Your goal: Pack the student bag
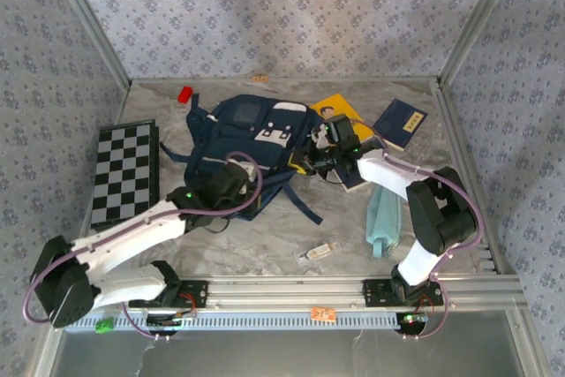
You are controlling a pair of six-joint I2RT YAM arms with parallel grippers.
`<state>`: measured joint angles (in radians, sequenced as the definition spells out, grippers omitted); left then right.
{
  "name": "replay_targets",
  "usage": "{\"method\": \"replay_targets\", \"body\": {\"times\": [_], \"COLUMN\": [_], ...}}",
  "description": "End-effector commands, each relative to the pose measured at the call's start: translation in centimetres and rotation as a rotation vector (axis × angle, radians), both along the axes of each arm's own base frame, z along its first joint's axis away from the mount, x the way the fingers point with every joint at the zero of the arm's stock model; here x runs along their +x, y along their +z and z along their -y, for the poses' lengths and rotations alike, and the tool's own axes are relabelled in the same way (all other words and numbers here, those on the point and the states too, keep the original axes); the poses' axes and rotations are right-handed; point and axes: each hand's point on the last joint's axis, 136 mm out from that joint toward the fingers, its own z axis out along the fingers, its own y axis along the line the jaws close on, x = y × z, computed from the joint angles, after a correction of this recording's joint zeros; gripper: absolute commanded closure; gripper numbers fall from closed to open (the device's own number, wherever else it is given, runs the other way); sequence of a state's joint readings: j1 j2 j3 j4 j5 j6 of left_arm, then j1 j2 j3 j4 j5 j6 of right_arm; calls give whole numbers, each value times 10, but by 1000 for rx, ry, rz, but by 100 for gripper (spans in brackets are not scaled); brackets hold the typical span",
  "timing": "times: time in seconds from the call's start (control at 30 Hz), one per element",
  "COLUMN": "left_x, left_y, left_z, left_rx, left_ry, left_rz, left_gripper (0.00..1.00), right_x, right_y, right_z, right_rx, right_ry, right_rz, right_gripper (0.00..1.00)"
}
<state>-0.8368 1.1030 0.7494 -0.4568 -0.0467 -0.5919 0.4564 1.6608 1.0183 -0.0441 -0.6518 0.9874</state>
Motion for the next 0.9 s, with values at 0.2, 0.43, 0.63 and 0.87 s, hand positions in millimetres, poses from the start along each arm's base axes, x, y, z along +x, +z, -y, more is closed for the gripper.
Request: {"method": "replay_targets", "body": {"times": [0.2,0.43,0.63,0.87], "left_x": [-24,-11,6,19], "left_y": [-38,-18,-1,14], "left_z": [-52,-11,31,72], "left_rx": [130,-39,-122,-168], "left_ry": [40,-31,-64,-96], "left_rz": [-122,-93,-62,-38], "left_gripper": [100,100,100,100], "right_x": [46,75,92,61], "right_y": [15,17,18,29], "right_z": [25,10,13,32], "right_rx": [-34,-47,-107,-152], "right_ry": [-78,-43,-19,11], "right_rz": [96,119,137,120], "right_gripper": [100,100,69,32]}}
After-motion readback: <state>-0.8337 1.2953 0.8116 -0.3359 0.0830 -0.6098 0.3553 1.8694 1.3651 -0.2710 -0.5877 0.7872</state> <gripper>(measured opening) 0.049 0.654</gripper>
